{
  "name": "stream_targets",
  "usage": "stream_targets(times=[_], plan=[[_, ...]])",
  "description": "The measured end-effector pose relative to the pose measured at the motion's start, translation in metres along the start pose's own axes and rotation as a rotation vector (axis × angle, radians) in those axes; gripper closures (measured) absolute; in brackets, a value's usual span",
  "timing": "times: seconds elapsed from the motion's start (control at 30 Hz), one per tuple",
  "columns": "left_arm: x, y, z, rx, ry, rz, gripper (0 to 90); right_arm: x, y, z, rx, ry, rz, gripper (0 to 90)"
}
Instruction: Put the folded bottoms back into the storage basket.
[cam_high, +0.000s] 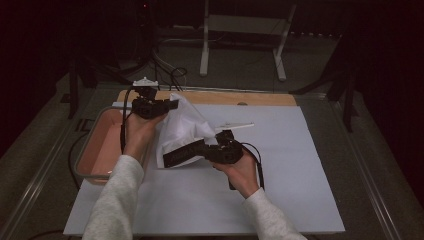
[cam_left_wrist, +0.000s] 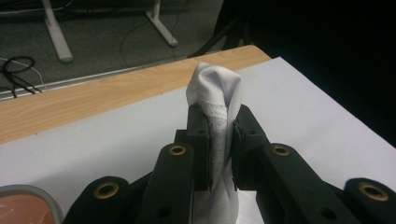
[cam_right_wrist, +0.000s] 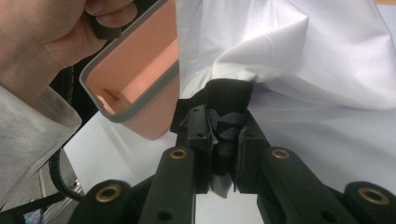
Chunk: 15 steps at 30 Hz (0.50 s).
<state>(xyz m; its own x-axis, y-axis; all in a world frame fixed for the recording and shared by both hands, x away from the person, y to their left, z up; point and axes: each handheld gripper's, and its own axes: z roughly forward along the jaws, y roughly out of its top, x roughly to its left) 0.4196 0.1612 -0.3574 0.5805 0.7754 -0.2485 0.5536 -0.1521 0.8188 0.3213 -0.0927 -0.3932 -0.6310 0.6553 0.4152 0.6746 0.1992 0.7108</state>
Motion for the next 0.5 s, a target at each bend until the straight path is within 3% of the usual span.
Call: stream_targets(times=[0.5], plan=[[0.002,0.01,-0.013,-0.037,-0.005,0.01,80.6,0.001,0.016,-0.001,-0.044,0.079,-0.025,80.7]])
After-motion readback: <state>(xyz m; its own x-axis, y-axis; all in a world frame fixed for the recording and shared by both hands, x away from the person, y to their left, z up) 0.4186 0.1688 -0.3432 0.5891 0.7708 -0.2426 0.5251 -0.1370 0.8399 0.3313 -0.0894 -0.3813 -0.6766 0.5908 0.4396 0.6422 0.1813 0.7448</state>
